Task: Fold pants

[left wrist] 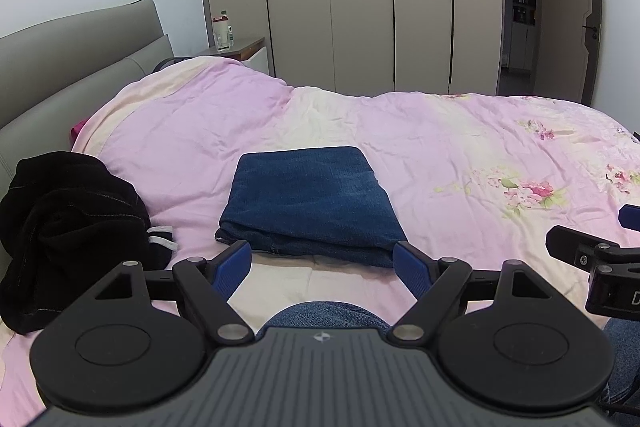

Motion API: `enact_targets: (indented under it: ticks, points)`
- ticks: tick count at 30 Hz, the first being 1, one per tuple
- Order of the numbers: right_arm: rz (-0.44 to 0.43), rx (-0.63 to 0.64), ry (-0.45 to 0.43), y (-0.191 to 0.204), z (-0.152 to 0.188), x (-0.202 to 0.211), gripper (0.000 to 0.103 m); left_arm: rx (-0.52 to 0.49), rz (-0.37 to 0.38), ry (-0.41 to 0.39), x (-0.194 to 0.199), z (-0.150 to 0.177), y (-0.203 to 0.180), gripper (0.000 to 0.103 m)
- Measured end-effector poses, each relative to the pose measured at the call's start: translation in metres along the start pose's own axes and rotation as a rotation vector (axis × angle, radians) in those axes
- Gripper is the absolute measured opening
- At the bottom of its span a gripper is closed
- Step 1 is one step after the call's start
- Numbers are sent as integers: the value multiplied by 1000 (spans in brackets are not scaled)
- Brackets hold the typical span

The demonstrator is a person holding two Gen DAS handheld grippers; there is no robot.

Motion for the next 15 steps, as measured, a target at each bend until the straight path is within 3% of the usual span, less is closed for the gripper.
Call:
enact_targets:
  ticks: [15]
  points:
    - [7, -8, 3, -4, 1, 2, 98, -5, 1, 1, 2, -1, -2, 94]
Point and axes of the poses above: each gripper's, at about its wrist camera, not at the fingertips, and x roughly against the way its jaws point, y to its left, z to its underside, the point moved 4 cm from there along -x, roughly the way its jaws point, and after that the axes turned 12 degrees about -y, right-handed, at the moved point
